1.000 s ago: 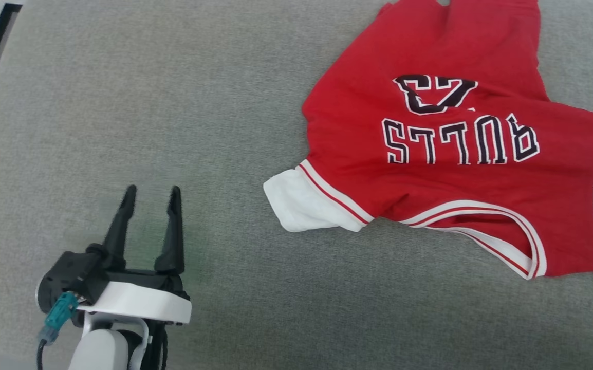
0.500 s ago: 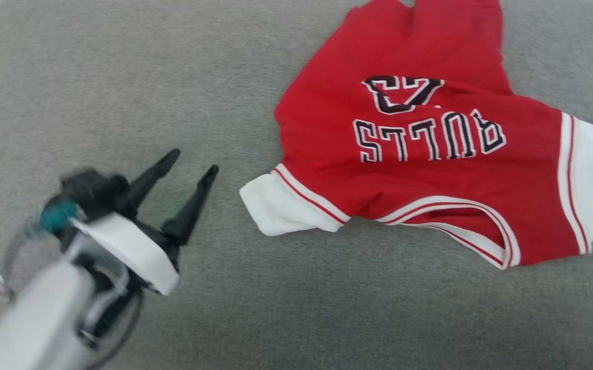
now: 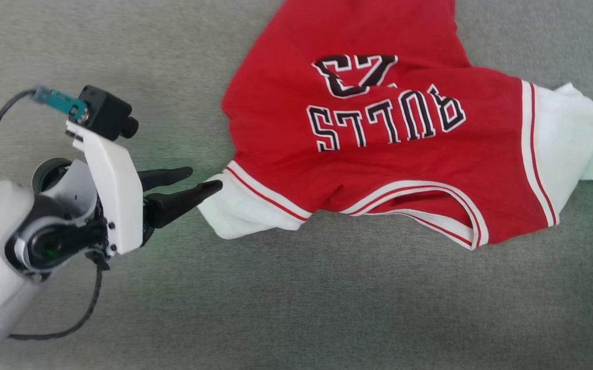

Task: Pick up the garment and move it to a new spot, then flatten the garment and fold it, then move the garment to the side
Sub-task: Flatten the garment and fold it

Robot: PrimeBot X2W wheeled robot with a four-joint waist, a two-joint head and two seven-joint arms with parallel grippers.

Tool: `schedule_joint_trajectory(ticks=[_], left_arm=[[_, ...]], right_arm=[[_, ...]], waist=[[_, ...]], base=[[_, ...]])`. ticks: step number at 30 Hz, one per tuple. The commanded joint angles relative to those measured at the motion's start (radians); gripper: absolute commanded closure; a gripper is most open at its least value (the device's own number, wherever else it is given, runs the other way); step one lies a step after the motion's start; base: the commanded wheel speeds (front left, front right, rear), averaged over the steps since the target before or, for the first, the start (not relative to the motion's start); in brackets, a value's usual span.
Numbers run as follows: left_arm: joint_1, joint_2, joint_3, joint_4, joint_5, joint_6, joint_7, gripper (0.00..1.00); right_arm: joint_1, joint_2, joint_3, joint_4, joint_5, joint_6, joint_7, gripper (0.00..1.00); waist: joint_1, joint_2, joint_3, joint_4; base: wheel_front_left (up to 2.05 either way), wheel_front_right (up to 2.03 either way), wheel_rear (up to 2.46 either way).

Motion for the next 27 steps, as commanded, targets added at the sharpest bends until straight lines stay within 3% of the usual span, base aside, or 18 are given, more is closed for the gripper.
schedule_joint_trajectory(ticks=[1, 10, 11, 12, 13, 14, 22, 27], left_arm=[[-0.036, 0.006, -0.027, 0.029, -0.03, 0.001, 0.047, 0.0], [-0.096, -0.006, -0.098, 0.104, -0.111, 0.001, 0.148, 0.0], [-0.098, -0.006, -0.101, 0.105, -0.124, 0.001, 0.15, 0.15], [-0.099, -0.005, -0.103, 0.103, -0.136, 0.001, 0.154, 0.55], [-0.098, -0.004, -0.104, 0.102, -0.148, 0.001, 0.159, 0.86], [-0.101, 0.001, -0.103, 0.099, -0.157, 0.001, 0.163, 1.0], [-0.204, 0.058, -0.034, 0.17, -0.097, 0.001, 0.023, 1.0], [-0.288, 0.087, -0.029, 0.278, -0.059, 0.001, 0.007, 1.0]], right_arm=[[-0.009, 0.011, 0.0, -0.014, -0.01, -0.001, -0.003, 0.0], [-0.011, 0.035, 0.0, -0.034, -0.018, -0.001, -0.012, 0.0], [-0.008, 0.038, -0.002, -0.035, -0.016, -0.001, -0.014, 0.0], [-0.006, 0.041, -0.003, -0.037, -0.016, 0.0, -0.014, 0.0], [-0.004, 0.043, -0.004, -0.039, -0.017, 0.0, -0.014, 0.0], [-0.002, 0.044, -0.006, -0.041, -0.018, 0.0, -0.016, 0.0], [-0.013, 0.064, 0.006, -0.044, -0.022, 0.0, -0.029, 0.0], [-0.016, 0.073, 0.02, -0.04, -0.021, -0.001, -0.038, 0.0]], waist=[[0.0, 0.0, 0.031, -0.025], [0.0, 0.0, 0.071, -0.061], [0.0, 0.0, 0.073, -0.062], [0.0, 0.0, 0.076, -0.064], [0.0, 0.0, 0.078, -0.065], [0.0, 0.0, 0.079, -0.066], [0.0, 0.0, 0.089, -0.074], [0.0, 0.0, 0.094, -0.081]], base=[[0.0, 0.0, 0.0], [0.0, 0.0, 0.0], [0.0, 0.0, 0.0], [0.0, 0.0, 0.0], [0.0, 0.0, 0.0], [0.0, 0.0, 0.0], [0.0, 0.0, 0.0], [0.0, 0.0, 0.0]])
